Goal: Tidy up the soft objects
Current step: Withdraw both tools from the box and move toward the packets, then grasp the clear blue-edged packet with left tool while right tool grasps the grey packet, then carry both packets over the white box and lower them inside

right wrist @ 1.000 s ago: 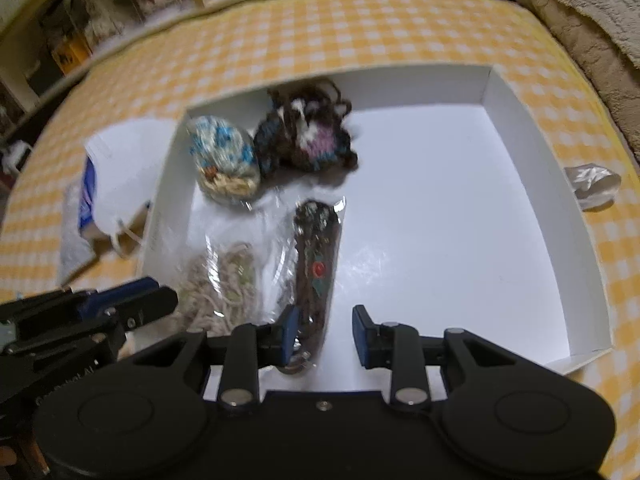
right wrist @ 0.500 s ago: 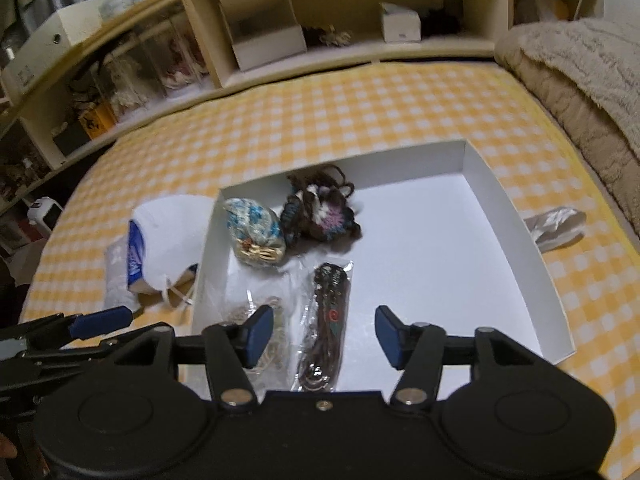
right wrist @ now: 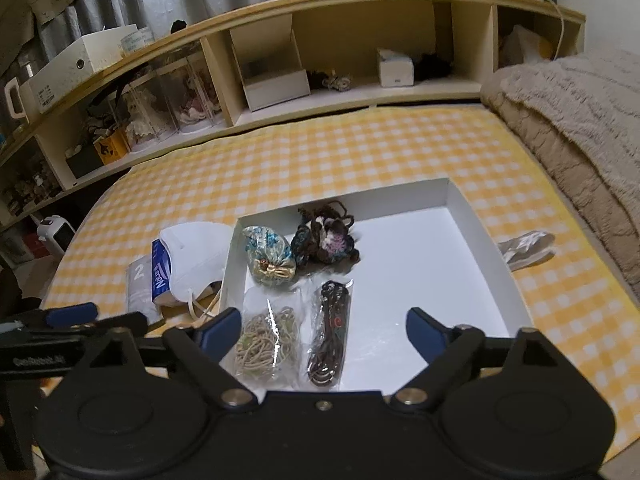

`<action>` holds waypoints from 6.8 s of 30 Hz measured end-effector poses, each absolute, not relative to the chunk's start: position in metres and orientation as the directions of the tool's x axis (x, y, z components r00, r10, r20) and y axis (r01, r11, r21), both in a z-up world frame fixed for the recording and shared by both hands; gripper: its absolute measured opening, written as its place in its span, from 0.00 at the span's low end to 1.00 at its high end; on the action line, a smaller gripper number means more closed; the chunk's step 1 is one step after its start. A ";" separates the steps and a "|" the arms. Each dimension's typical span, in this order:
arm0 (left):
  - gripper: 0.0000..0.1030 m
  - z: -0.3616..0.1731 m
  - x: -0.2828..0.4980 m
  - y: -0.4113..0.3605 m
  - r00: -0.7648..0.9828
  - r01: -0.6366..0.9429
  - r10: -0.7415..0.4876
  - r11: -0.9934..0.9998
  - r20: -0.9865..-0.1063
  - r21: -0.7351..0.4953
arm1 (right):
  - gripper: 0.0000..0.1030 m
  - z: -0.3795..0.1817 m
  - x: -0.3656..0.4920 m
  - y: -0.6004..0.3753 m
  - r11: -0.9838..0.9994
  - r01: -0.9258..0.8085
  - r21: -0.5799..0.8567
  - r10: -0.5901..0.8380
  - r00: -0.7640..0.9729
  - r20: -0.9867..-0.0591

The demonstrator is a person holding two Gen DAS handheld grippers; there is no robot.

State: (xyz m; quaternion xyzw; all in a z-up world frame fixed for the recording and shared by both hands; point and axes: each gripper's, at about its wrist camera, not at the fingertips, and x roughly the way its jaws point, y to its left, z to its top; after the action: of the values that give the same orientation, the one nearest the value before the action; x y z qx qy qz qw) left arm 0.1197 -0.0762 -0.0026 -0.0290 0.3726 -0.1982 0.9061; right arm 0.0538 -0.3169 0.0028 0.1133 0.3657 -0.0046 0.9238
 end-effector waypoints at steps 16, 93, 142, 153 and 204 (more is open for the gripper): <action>1.00 0.022 0.106 -0.016 0.718 0.281 -0.332 0.942 -0.612 -0.181 | 1.00 0.013 0.040 -0.303 0.976 0.098 0.193 0.048 0.769 -0.637; 1.00 -0.116 0.190 0.065 0.477 -0.105 0.061 0.994 -0.877 0.012 | 0.77 -0.128 0.250 -0.064 0.894 -0.438 0.092 0.349 0.553 -0.757; 0.63 -0.069 0.158 0.080 0.677 -0.191 0.083 0.979 -0.732 -0.066 | 0.43 -0.083 0.161 -0.109 0.891 -0.418 0.177 0.421 0.615 -0.667; 0.63 -0.032 0.147 0.072 0.757 -0.147 0.044 0.984 -0.652 -0.104 | 0.43 -0.036 0.150 -0.150 0.902 -0.374 0.215 0.423 0.672 -0.608; 0.64 -0.045 0.155 -0.260 0.450 0.327 -0.506 0.860 -0.736 -0.392 | 0.43 -0.063 0.096 -0.455 0.958 0.058 0.280 0.158 0.708 -0.689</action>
State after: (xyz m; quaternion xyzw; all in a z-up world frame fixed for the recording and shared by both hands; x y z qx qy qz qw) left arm 0.1546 -0.2603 -0.0445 -0.0969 0.4629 -0.2461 0.8460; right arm 0.0963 -0.4549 -0.0634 0.1419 0.3813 0.0275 0.9131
